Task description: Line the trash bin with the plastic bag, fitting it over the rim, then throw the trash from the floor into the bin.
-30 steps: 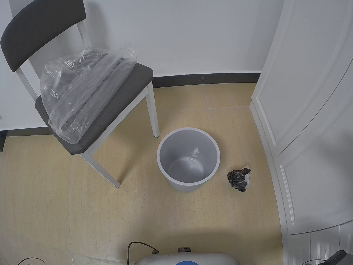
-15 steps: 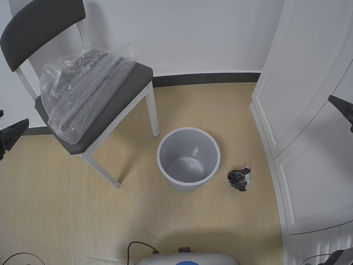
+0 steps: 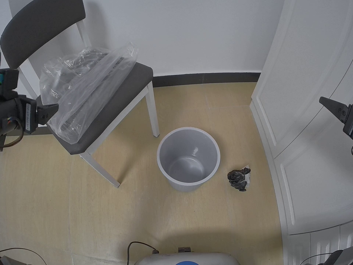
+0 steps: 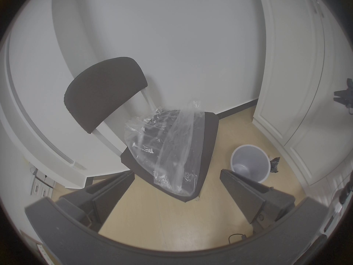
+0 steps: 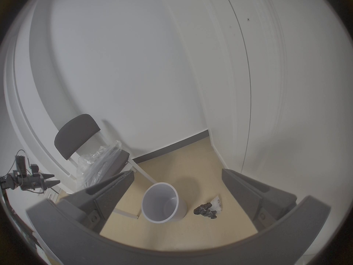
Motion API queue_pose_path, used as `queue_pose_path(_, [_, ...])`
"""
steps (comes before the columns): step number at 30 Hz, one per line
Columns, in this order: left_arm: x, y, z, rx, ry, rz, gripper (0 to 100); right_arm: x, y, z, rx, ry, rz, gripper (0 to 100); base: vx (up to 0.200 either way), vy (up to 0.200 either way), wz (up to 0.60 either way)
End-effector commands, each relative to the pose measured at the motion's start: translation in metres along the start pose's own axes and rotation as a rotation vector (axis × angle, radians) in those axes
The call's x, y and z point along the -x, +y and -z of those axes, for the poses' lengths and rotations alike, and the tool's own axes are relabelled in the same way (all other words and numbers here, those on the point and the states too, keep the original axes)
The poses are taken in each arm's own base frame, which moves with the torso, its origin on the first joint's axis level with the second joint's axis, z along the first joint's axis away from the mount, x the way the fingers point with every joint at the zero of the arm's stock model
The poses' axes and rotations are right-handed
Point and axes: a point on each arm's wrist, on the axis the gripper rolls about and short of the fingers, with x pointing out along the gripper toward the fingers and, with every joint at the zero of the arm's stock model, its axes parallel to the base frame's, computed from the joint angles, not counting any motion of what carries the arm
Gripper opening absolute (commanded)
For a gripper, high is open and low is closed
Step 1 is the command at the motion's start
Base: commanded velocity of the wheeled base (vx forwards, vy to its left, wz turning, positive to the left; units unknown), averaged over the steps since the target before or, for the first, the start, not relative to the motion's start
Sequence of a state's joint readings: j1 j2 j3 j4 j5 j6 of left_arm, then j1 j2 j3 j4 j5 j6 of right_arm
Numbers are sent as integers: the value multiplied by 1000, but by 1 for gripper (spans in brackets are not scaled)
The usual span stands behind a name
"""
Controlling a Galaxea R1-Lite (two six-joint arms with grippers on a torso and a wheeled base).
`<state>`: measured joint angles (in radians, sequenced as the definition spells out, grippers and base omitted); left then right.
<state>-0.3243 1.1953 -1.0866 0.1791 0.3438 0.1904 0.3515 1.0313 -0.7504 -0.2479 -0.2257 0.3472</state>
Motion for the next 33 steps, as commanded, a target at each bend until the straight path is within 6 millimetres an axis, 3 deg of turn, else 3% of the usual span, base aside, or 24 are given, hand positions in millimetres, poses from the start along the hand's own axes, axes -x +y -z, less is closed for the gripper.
queue_pose_path(1, [-30,-15,-8,-27,47,6,100,4,0,-2,-2,-11,-2,100,0,0,0])
queue_pose_path(9, [-53,-23,-16,-39,75,-35,100,-7,1,-3,-1,-20,58,100,0,0,0])
queue_pose_path(15, [-69,-28,-18,-52,105,-74,100,-4,1,-6,4,-44,95,100,0,0,0])
queue_pose_path(33, [-122,-47,8,-164,276,-226,100,-7,-1,1,17,-15,97,100,0,0,0])
